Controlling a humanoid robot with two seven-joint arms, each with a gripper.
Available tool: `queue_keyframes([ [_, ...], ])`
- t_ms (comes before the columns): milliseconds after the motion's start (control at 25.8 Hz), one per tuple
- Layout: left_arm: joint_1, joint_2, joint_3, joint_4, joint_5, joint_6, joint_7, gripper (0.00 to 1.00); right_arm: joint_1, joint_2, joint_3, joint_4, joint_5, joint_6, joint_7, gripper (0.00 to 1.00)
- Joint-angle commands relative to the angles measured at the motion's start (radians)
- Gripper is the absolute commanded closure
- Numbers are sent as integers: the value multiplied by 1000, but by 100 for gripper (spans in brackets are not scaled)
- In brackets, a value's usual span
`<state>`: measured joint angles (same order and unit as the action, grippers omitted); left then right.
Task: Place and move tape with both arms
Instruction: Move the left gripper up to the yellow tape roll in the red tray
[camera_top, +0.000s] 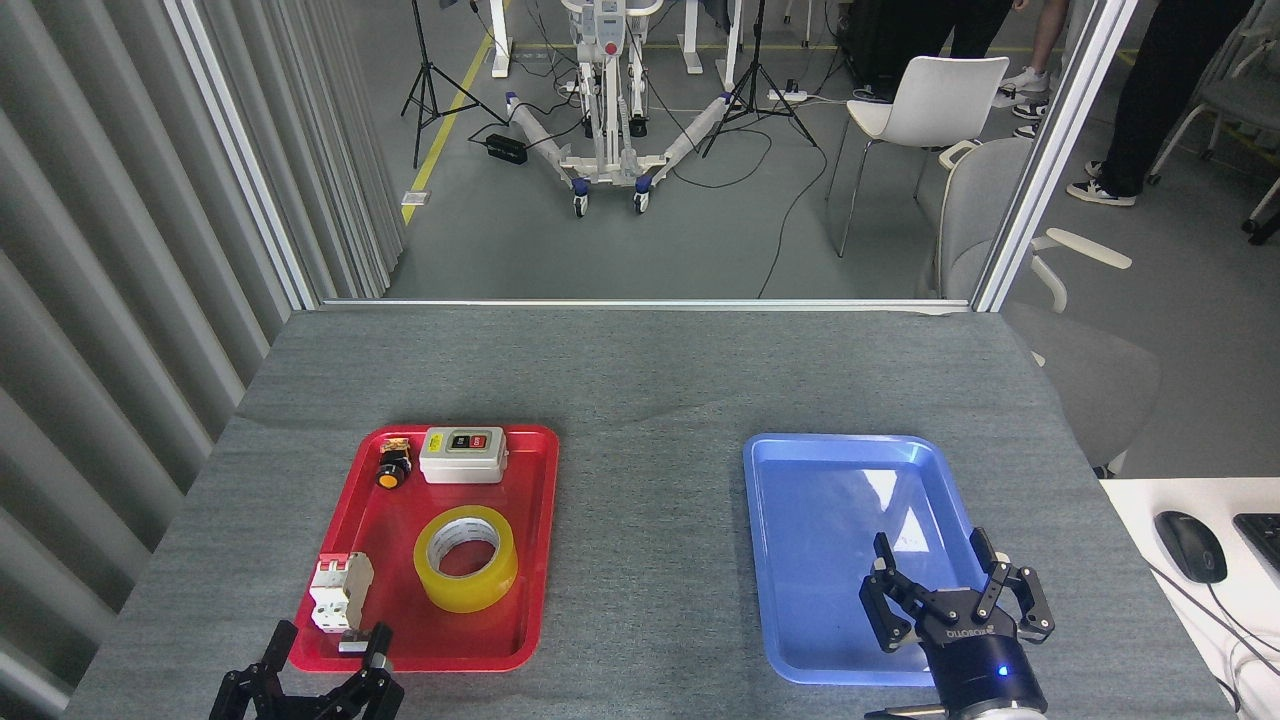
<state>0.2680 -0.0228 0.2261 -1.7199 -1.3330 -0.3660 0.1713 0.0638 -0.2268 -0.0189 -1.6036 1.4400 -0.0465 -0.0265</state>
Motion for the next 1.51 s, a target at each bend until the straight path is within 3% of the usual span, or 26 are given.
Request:
queue_keyframes([
  [0, -3, -2, -2, 2, 0, -1, -1, 0, -12, 6, -7, 4, 2, -4, -62, 0],
  [271, -12, -3, -4, 13, -2, 4, -9, 0, -61, 4, -27, 60, 2, -3, -82, 0],
  [1008, -35, 9, -5, 36, 0, -21, -10, 0, -58, 6, -26, 80, -1, -4, -84, 0],
  [1473, -124, 21, -5, 69, 0, -50, -33, 0, -59, 3, -26, 82, -3, -4, -84, 0],
])
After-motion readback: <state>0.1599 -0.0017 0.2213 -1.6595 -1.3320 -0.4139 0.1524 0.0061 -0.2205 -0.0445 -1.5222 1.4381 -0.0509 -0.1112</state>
